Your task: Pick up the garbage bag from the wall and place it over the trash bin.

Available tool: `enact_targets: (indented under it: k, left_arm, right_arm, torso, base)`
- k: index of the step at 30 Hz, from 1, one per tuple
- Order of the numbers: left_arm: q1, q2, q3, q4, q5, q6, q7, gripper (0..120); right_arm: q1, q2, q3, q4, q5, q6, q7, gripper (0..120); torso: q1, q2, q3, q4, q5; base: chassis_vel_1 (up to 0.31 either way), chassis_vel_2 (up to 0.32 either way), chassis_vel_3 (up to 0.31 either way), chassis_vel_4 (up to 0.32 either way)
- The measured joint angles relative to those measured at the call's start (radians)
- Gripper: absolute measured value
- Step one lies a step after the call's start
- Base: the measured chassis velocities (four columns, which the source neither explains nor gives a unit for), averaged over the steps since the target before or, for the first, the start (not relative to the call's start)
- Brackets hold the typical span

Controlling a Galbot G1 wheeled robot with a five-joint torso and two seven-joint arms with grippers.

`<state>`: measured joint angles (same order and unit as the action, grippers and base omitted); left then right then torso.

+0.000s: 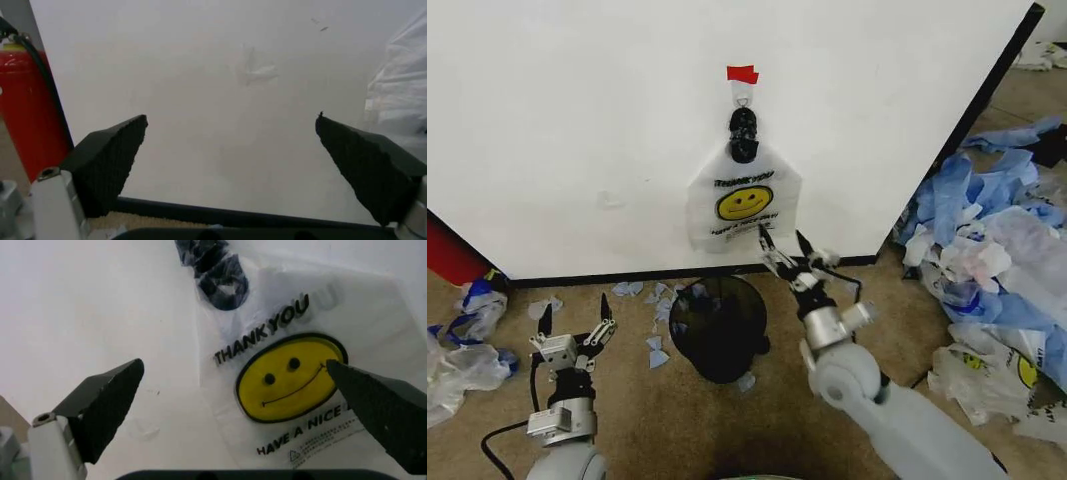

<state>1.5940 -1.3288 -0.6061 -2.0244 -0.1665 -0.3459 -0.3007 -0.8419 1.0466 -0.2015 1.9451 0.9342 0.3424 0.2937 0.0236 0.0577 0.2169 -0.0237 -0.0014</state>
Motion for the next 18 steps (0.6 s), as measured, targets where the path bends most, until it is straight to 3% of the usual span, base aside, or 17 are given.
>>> enact_targets:
  k: [7, 18]
  left_arm:
    - [0.012, -0.015, -0.013, -0.006, 0.004, -0.01, -0.001, 99]
    - [0.026, -0.029, -0.027, -0.012, 0.009, -0.021, -0.006, 99]
  right_arm:
    - [0.032, 0.016, -0.013, -0.027, 0.021, 0.001, -0.004, 100]
    - [0.325, 0.191, -0.082, -0.285, 0.159, -0.002, -0.032, 100]
  torso:
    - [0.0, 0.0, 0.0, -0.0006, 0.0]
    - [0.0, 0.0, 0.0, 0.0004, -0.0003]
  base:
    - [0.0, 0.0, 0.0, 0.0]
    - [0.0, 0.0, 0.0, 0.0]
